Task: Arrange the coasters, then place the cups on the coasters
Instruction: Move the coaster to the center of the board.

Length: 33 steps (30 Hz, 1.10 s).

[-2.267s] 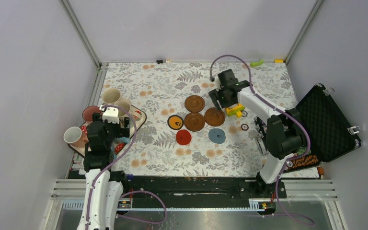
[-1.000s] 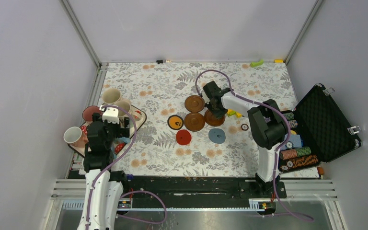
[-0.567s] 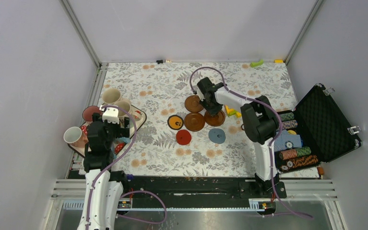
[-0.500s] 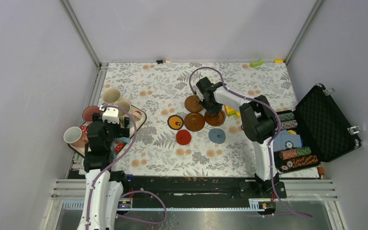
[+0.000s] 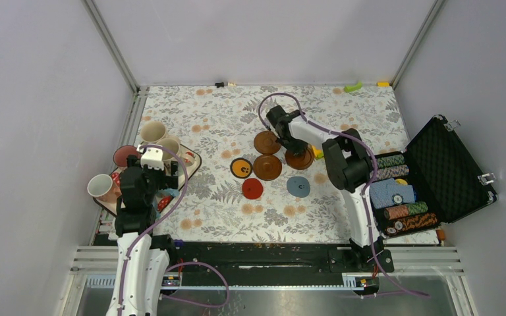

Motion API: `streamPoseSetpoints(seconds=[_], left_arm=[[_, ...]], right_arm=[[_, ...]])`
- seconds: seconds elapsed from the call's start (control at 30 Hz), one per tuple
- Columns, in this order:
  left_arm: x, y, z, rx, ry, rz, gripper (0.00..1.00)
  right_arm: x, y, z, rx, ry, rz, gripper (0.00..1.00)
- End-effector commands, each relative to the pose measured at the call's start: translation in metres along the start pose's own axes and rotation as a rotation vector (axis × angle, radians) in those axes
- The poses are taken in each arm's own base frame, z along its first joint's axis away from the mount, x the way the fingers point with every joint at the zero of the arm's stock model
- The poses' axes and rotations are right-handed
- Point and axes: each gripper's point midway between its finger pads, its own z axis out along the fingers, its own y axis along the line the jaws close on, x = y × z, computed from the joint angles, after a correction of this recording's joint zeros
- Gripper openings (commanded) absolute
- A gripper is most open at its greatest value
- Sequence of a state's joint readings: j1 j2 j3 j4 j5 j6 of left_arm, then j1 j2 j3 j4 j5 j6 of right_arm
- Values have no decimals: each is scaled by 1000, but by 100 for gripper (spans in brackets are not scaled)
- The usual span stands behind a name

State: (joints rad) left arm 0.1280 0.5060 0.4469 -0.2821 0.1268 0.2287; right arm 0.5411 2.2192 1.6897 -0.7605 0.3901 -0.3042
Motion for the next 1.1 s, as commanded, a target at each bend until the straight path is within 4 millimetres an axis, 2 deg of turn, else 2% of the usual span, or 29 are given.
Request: streamPoseSetpoints(seconds=[0.0,0.03,0.1,0.27,0.4,0.57,0.87,1.07], left_arm=[[-8,3,3,-12,-43,8,99],[-9,3,3,-11,-44,9,99],[-9,4,3,-13,-44,9,99],[-8,3,4,-12,-41,8,99],[-9,4,4,-12,-43,9,99],[-6,3,6,-10,-33,9,99],[-5,3,8,-9,-25,7,99],[-5,3,7,-5,-26,8,99]], right_arm=[[-2,-16,7,58,52,-38,24],[-5,-17,7,60,56,-37,18],[-7,-20,8,52,70,-36,13],[-14,-31,13,21,105,-27,10],[-20,-48,14,-10,128,5,0],[-20,-60,20,-26,142,0,0],[-20,-58,21,-76,145,-16,0],[-17,-76,20,-105,117,136,0]])
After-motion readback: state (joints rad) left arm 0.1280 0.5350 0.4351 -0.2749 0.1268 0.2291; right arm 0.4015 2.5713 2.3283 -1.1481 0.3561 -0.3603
